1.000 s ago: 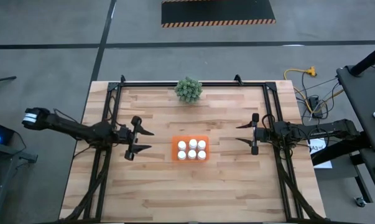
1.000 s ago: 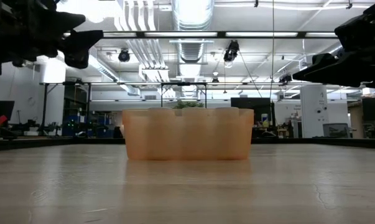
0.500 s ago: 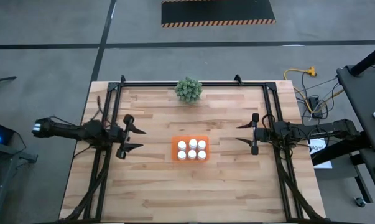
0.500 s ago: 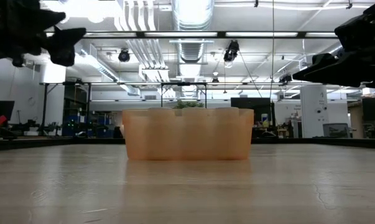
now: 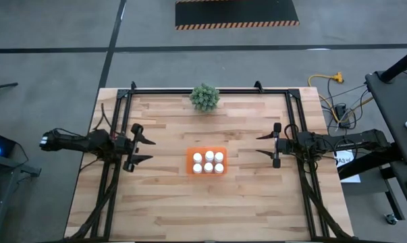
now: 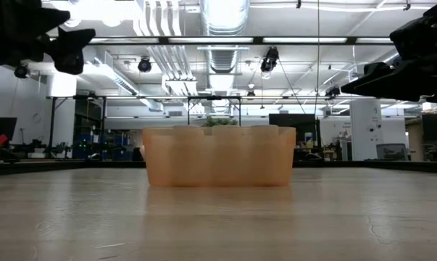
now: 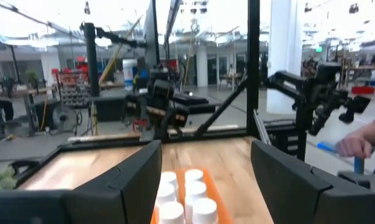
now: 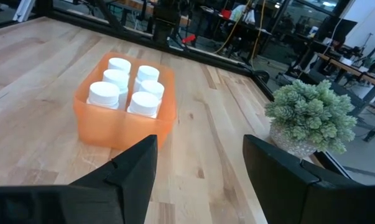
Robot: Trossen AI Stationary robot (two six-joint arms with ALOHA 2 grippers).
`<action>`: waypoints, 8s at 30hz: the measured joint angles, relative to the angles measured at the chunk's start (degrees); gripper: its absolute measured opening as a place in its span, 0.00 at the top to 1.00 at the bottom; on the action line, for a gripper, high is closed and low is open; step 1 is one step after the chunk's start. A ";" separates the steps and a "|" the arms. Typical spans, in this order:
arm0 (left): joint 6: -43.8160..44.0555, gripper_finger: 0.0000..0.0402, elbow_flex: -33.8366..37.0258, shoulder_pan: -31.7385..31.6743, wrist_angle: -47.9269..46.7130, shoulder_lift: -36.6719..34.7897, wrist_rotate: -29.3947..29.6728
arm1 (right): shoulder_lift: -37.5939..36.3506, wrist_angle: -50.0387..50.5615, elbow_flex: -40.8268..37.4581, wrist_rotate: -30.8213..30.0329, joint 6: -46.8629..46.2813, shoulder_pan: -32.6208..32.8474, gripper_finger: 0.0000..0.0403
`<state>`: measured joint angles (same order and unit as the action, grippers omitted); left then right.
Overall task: Pick and place pill bottles into a basket
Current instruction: Return to Home Position
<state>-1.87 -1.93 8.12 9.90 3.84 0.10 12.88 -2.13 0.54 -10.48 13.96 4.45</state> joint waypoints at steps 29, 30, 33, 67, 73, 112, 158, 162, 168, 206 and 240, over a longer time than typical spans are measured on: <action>-1.76 0.43 1.44 0.00 -8.99 -0.05 -0.02 | 0.02 0.02 0.00 0.00 0.00 0.04 0.44; -1.66 0.43 1.44 0.00 -8.94 0.34 -0.02 | 0.02 0.02 0.00 0.00 0.00 0.04 0.44; -1.60 0.43 1.46 0.00 -8.53 1.44 0.14 | 0.02 0.02 0.00 0.00 0.00 0.04 0.44; -1.55 0.43 1.49 0.00 -7.40 8.17 0.02 | 0.02 0.02 0.01 0.00 0.00 0.04 0.44; -1.55 0.43 1.49 0.00 -7.40 8.45 0.02 | 0.02 0.02 0.00 0.00 0.00 0.04 0.44; -1.55 0.43 1.49 -0.02 -7.39 8.41 0.15 | 0.02 0.02 0.00 -0.02 0.00 0.02 0.44; -1.54 0.43 1.49 -0.01 -7.39 8.47 0.18 | 0.02 0.02 0.00 -0.01 0.00 0.02 0.44; -1.54 0.43 1.49 -0.01 -7.39 8.50 0.17 | 0.02 0.02 0.00 -0.02 0.00 0.04 0.44; -1.55 0.43 1.49 0.00 -7.42 8.50 0.06 | 0.02 0.02 0.00 -0.02 0.00 0.03 0.44; -1.54 0.43 1.50 -0.01 -7.42 8.50 0.20 | 0.02 0.02 0.00 0.00 0.00 0.02 0.44; -1.55 0.43 1.50 0.00 -7.39 8.50 0.04 | 0.02 0.02 0.00 -0.01 0.00 0.04 0.44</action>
<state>-3.42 -0.43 8.12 2.50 12.34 0.14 12.91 -2.12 0.54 -10.49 13.96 4.49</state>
